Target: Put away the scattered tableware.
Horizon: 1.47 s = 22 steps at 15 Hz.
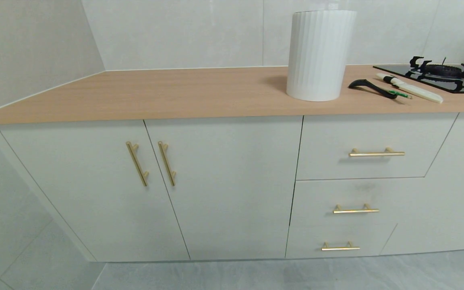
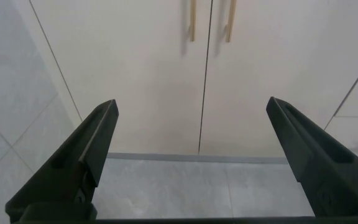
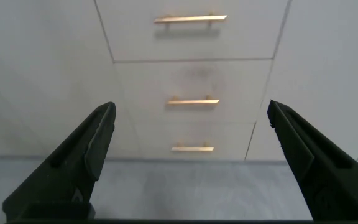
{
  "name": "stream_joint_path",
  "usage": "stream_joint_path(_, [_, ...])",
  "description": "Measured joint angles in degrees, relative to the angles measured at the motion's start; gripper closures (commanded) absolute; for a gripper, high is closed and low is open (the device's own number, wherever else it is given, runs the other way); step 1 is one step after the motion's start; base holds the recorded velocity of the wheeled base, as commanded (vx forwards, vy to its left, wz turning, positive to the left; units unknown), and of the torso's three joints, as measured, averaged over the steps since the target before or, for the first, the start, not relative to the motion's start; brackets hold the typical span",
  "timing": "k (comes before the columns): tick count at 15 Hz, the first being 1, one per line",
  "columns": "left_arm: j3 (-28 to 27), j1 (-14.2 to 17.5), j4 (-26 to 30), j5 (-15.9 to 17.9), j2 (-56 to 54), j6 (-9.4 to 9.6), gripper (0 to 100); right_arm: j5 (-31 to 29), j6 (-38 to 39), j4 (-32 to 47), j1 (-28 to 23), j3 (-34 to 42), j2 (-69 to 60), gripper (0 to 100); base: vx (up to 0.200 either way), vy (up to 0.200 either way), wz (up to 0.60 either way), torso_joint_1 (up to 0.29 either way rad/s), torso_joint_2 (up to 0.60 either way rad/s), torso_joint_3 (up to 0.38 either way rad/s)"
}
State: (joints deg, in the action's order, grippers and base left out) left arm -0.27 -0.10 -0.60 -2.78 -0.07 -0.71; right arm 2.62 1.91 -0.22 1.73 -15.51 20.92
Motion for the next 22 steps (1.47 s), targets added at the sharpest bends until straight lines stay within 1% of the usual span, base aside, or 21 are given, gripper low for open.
stream_joint_path(3, [0.0, 0.0, 0.0, 0.0, 0.0, 0.0, 0, 1.8, 0.1, -0.7, 0.5, -6.5, 19.5, 0, 0.0, 0.0, 0.0, 0.0, 0.0, 0.0])
stream_joint_path(6, [0.0, 0.0, 0.0, 0.0, 0.0, 0.05, 0, 3.8, 0.2, -3.9, 0.8, -12.7, 39.8, 0, 0.0, 0.0, 0.0, 0.0, 0.0, 0.0])
stream_joint_path(8, [0.0, 0.0, 0.0, 0.0, 0.0, 0.02, 0, 4.5, 0.0, -8.6, 0.8, -16.8, 54.0, 0, 0.0, 0.0, 0.0, 0.0, 0.0, 0.0])
stream_joint_path(11, [0.0, 0.0, 0.0, 0.0, 0.0, -0.02, 0, 3.4, -1.3, -17.7, 0.5, -22.1, 70.9, 0, 0.0, 0.0, 0.0, 0.0, 0.0, 0.0])
stream_joint_path(13, [0.0, 0.0, 0.0, 0.0, 0.0, -0.02, 0, 3.0, -2.1, -21.2, 0.0, -27.0, 79.0, 0, 0.0, 0.0, 0.0, 0.0, 0.0, 0.0])
stream_joint_path(15, [0.0, 0.0, 0.0, 0.0, 0.0, -0.02, 0, 2.8, -2.6, -22.3, -0.4, -30.2, 84.5, 0, 0.0, 0.0, 0.0, 0.0, 0.0, 0.0])
stream_joint_path(18, [0.0, 0.0, 0.0, 0.0, 0.0, 0.02, 0, 2.7, -2.8, -23.9, -0.6, -31.4, 90.0, 0, 0.0, 0.0, 0.0, 0.0, 0.0, 0.0])
stream_joint_path(19, [0.0, 0.0, 0.0, 0.0, 0.0, 0.0, 0, 2.7, -2.8, -26.1, -0.7, -31.6, 92.1, 0, 0.0, 0.0, 0.0, 0.0, 0.0, 0.0])
stream_joint_path(21, [0.0, 0.0, 0.0, 0.0, 0.0, 0.02, 0, 2.6, -2.8, -33.1, -1.3, -31.6, 96.4, 0, 0.0, 0.0, 0.0, 0.0, 0.0, 0.0])
stream_joint_path(22, [0.0, 0.0, 0.0, 0.0, 0.0, 0.02, 0, 2.6, -2.9, -35.0, -1.5, -31.3, 98.2, 0, 0.0, 0.0, 0.0, 0.0, 0.0, 0.0])
